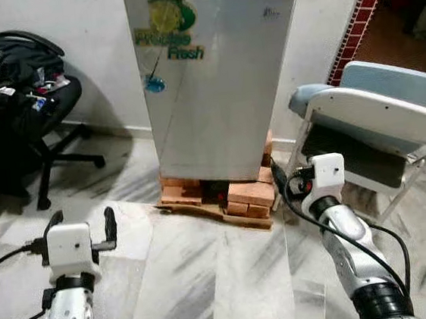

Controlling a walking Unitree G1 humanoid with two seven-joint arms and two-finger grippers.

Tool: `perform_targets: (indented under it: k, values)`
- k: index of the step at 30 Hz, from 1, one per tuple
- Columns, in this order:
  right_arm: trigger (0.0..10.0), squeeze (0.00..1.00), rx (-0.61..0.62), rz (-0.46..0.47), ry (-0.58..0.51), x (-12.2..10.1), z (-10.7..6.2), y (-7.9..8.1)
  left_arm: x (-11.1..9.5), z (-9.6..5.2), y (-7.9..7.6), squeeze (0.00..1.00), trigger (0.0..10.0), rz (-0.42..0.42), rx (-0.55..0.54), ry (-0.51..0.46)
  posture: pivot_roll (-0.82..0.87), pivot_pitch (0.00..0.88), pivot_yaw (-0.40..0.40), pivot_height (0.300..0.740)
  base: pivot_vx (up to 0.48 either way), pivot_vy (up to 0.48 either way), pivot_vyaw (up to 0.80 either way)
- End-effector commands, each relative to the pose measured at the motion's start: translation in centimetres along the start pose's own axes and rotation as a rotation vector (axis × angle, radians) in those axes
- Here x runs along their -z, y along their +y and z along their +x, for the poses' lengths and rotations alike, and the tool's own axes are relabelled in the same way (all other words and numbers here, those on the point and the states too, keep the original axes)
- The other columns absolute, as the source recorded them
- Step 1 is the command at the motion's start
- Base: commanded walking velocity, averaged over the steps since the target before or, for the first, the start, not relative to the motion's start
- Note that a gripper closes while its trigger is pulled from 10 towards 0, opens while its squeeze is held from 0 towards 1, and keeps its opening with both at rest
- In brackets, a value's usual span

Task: Restocking fridge

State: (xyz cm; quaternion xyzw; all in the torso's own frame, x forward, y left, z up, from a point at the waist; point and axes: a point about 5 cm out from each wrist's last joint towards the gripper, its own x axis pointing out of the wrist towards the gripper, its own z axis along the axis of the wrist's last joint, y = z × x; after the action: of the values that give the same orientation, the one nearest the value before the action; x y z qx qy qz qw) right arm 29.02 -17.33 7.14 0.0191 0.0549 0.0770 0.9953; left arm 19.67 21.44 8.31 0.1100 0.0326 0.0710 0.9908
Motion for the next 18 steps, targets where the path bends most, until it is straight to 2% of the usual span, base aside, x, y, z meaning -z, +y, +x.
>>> perform_targets:
  k: [1, 18]
  values:
    - [10.0, 0.0, 0.002, -0.003, -0.017, -0.45, -0.05, -0.34, -0.13, -0.2, 0.06, 0.0, 10.0, 0.0, -0.002, -0.008, 0.09, 0.0, -0.031, 0.74, 0.0, 0.0, 0.0]
    - [10.0, 0.0, -0.02, 0.004, -0.031, -0.93, 0.31, 0.01, -0.35, 0.04, -0.03, 0.0, 10.0, 0.002, 0.004, -0.015, 0.09, 0.0, -0.032, 0.74, 0.0, 0.0, 0.0]
